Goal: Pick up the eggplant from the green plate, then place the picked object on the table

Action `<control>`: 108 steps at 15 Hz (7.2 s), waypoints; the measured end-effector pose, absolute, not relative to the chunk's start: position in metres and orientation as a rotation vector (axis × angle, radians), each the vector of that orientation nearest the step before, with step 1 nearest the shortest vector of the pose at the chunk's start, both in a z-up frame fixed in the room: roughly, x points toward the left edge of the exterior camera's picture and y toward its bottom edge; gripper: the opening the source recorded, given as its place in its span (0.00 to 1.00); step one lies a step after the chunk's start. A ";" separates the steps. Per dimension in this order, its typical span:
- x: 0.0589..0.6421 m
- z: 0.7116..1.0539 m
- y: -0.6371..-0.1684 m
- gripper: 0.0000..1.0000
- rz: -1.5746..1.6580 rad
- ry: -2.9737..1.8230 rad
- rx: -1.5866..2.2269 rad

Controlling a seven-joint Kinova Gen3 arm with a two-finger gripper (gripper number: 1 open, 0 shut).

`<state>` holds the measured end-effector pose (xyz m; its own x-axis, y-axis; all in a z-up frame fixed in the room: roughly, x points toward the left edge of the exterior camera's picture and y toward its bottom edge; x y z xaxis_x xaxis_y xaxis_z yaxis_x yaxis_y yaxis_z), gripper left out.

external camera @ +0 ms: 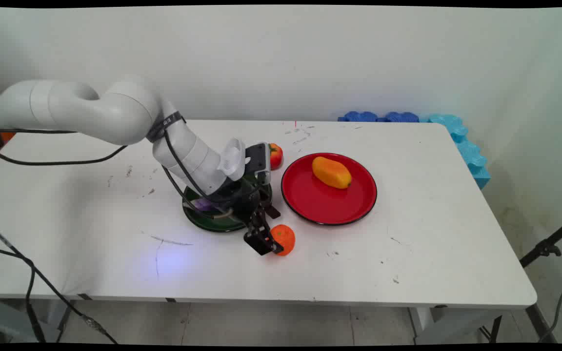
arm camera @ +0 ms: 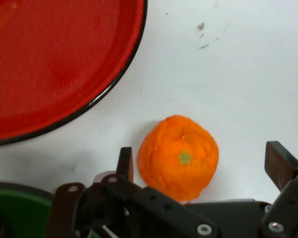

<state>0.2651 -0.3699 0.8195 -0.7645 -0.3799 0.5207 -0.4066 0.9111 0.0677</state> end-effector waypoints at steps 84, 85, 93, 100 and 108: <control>0.329 0.967 -0.411 0.00 0.094 -2.574 0.685; 0.325 0.970 -0.407 0.00 0.086 -2.569 0.683; 0.275 0.965 -0.365 0.00 0.006 -2.577 0.577; 0.246 0.921 -0.343 0.00 -0.048 -2.602 0.514; 0.227 0.871 -0.340 0.00 -0.027 -2.603 0.457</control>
<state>0.2269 -0.3403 0.8714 -0.8219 -0.3247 0.4680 -0.3149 0.9437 0.1016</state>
